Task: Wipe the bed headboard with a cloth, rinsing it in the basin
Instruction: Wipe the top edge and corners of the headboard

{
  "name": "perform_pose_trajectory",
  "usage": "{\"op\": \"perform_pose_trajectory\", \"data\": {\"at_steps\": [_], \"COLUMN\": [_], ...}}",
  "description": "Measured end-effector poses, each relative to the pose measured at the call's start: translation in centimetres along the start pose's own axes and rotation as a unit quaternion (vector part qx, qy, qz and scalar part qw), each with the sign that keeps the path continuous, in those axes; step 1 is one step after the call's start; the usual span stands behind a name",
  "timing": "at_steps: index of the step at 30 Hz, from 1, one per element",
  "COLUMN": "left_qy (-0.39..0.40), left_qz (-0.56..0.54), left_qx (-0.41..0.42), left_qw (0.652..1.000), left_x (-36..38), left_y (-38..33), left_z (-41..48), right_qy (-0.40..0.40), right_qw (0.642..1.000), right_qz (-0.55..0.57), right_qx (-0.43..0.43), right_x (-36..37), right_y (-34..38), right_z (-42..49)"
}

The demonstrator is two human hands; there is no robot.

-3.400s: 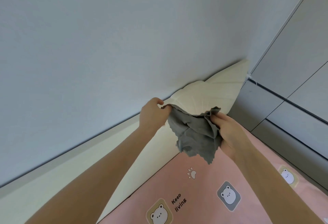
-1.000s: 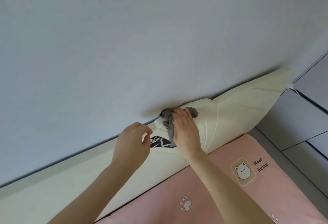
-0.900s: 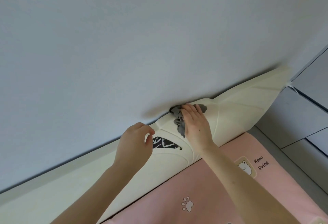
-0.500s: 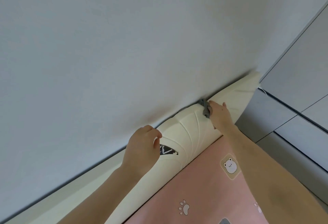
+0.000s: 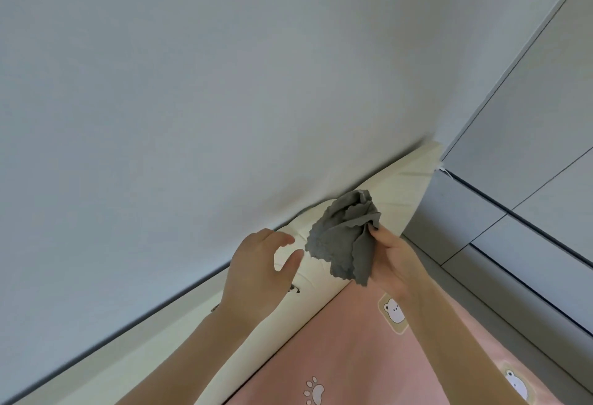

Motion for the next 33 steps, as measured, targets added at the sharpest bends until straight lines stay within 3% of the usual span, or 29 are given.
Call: {"op": "perform_pose_trajectory", "data": {"at_steps": [3,5,8,10,15,18,20,22,23,25,26,27,28,31,33], "left_qy": [0.038,0.108,0.189,0.223,0.216,0.203,0.204,0.208,0.210,0.221,0.218,0.205,0.182,0.128,0.117], "left_qz": [-0.034,-0.110,-0.355,-0.443,-0.463,-0.498,-0.548,-0.603,-0.608,-0.557,-0.528,-0.507,-0.494,-0.505,-0.512], "left_qx": [-0.028,-0.100,-0.220,-0.232,-0.222,-0.224,-0.228,-0.239,-0.242,-0.238,-0.231,-0.227,-0.227,-0.225,-0.218], "left_qw": [0.998,0.983,0.889,0.837,0.830,0.813,0.778,0.732,0.727,0.765,0.788,0.806,0.819,0.824,0.823], "left_x": [1.3,3.5,6.6,7.9,8.7,8.4,8.0,7.8,7.7,7.7,7.7,7.6,7.4,7.1,7.1], "left_y": [-1.7,-1.4,-0.3,-0.2,-0.4,-0.3,-0.5,-0.8,-0.9,-0.7,-0.7,-0.6,-0.4,0.0,0.0], "left_z": [0.5,0.9,1.2,1.3,1.7,2.0,1.9,1.7,1.5,1.3,1.2,1.2,1.3,1.4,1.5], "right_qy": [0.028,0.047,0.102,0.150,0.146,0.158,0.170,0.177,0.181,0.190,0.192,0.185,0.164,0.110,0.144], "right_qw": [0.999,0.995,0.988,0.984,0.986,0.965,0.917,0.823,0.766,0.682,0.672,0.687,0.726,0.889,0.958], "right_qz": [0.000,0.000,0.016,0.024,-0.073,-0.209,-0.343,-0.501,-0.568,-0.638,-0.640,-0.628,-0.599,-0.411,-0.240], "right_qx": [0.047,0.087,0.111,0.095,0.031,-0.033,-0.112,-0.200,-0.242,-0.304,-0.318,-0.316,-0.297,-0.167,-0.055], "right_x": [0.3,0.4,1.0,1.2,-0.7,-0.2,1.1,2.6,3.3,4.8,5.2,5.3,4.9,1.4,0.0], "right_y": [-0.5,-1.1,-1.0,-0.2,2.1,3.8,5.0,5.6,5.6,5.2,5.1,5.1,5.1,4.0,1.4], "right_z": [0.6,0.9,1.2,1.4,2.3,1.8,1.3,0.7,0.3,-0.9,-1.3,-1.5,-1.4,-0.3,0.0]}}
Point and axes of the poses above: each hand's wrist, its own z-axis towards the middle knuckle, its own x-axis out of the palm, y = z × x, the point moved 9 cm from there along z, towards the middle knuckle, and after that the axes turned 7 degrees about y, right-handed, at the moved point
